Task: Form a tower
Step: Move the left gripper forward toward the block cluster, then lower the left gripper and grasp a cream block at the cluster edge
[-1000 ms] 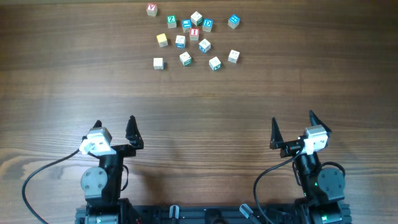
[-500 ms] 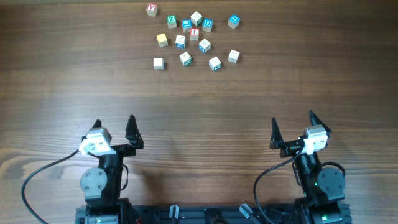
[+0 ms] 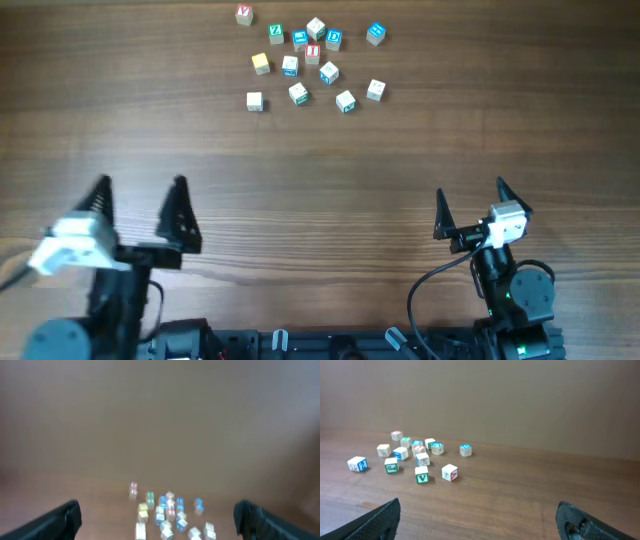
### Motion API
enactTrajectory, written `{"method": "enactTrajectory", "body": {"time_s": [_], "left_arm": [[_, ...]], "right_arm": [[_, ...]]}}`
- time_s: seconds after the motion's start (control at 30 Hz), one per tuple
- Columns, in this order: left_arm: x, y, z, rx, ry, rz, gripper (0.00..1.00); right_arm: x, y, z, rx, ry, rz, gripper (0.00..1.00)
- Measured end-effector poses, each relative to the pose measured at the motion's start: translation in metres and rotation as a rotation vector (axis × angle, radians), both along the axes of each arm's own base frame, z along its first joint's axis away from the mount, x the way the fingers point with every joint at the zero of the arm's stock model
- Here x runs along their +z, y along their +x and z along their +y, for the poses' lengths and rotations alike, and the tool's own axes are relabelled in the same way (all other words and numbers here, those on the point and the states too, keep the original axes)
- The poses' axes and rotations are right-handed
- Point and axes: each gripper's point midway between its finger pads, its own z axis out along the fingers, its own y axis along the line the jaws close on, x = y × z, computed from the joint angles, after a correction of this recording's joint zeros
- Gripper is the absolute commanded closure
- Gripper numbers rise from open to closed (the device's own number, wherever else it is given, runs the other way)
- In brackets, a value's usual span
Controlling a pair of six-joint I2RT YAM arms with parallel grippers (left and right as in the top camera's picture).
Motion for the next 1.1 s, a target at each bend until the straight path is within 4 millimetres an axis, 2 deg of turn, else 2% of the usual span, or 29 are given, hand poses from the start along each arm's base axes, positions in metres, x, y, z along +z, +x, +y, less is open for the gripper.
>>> {"method": "enactTrajectory", "body": {"time_s": [0.03,0.1,0.13,0.17,0.23,0.3,0.37,0.43,0.47,0.5,0.57,0.6,0.63,0.67,0.7,0.73,0.9,1.0,1.03,1.1], "left_arm": [[0.042,0.002,-0.003,-0.016,-0.001,0.022,0.0],[0.054,0.012,-0.005,-0.035,0.005,0.123,0.0],[0.08,0.03,-0.007,-0.057,0.009,0.197,0.0],[0.094,0.051,-0.007,-0.067,0.017,0.227,0.0],[0.094,0.093,-0.009,-0.101,0.016,0.39,0.0],[0.086,0.149,-0.01,-0.137,0.014,0.514,0.0],[0.048,0.205,-0.012,-0.169,0.003,0.664,0.0],[-0.009,0.249,-0.017,-0.194,-0.009,0.813,0.0],[-0.048,0.264,-0.023,-0.211,-0.019,0.92,0.0],[-0.074,0.273,-0.028,-0.223,-0.022,0.982,0.0],[-0.137,0.294,-0.042,-0.254,-0.024,1.121,0.0],[-0.165,0.3,-0.049,-0.265,-0.024,1.18,0.13],[-0.187,0.303,-0.053,-0.274,-0.024,1.226,0.33],[-0.202,0.305,-0.055,-0.279,-0.026,1.257,0.6],[-0.214,0.306,-0.055,-0.281,-0.029,1.283,0.92],[-0.229,0.307,-0.055,-0.284,-0.03,1.314,0.96],[-0.253,0.301,-0.06,-0.295,-0.029,1.388,0.96],[-0.256,0.301,-0.072,-0.328,0.004,1.382,0.96],[-0.256,0.3,-0.078,-0.343,0.02,1.38,0.95],[-0.256,0.298,-0.088,-0.365,0.041,1.377,0.87]], "right_arm": [[0.0,0.0,0.0,0.0,0.0,0.0,0.0],[0.0,0.0,0.0,0.0,0.0,-0.001,0.0],[0.0,0.0,0.0,0.001,0.0,0.002,0.0],[0.0,0.0,0.0,0.001,0.0,0.001,0.0],[-0.001,0.0,0.001,0.003,-0.001,0.003,0.0],[-0.001,0.0,0.001,0.003,0.0,0.003,0.0],[0.0,0.0,0.001,0.003,0.0,0.002,0.0],[0.0,0.0,0.001,0.003,0.0,0.002,0.0],[0.0,0.0,0.001,0.003,0.0,0.002,0.0],[0.0,0.0,0.001,0.003,0.0,0.002,0.0],[0.0,0.0,0.001,0.003,0.0,0.002,0.0],[0.0,0.0,0.001,0.003,0.0,0.002,0.0],[0.0,0.0,0.001,0.003,0.0,0.002,0.0],[0.0,0.0,0.001,0.003,0.0,0.002,0.0],[0.0,0.0,0.001,0.003,0.0,0.002,0.0],[0.0,0.0,0.001,0.003,0.0,0.002,0.0],[0.0,0.0,0.001,0.003,0.0,0.001,0.0],[0.0,0.0,0.001,0.003,0.0,0.002,0.0],[0.0,0.0,0.001,0.003,0.0,0.002,0.0],[0.0,0.0,0.001,0.003,0.0,0.002,0.0]]}}
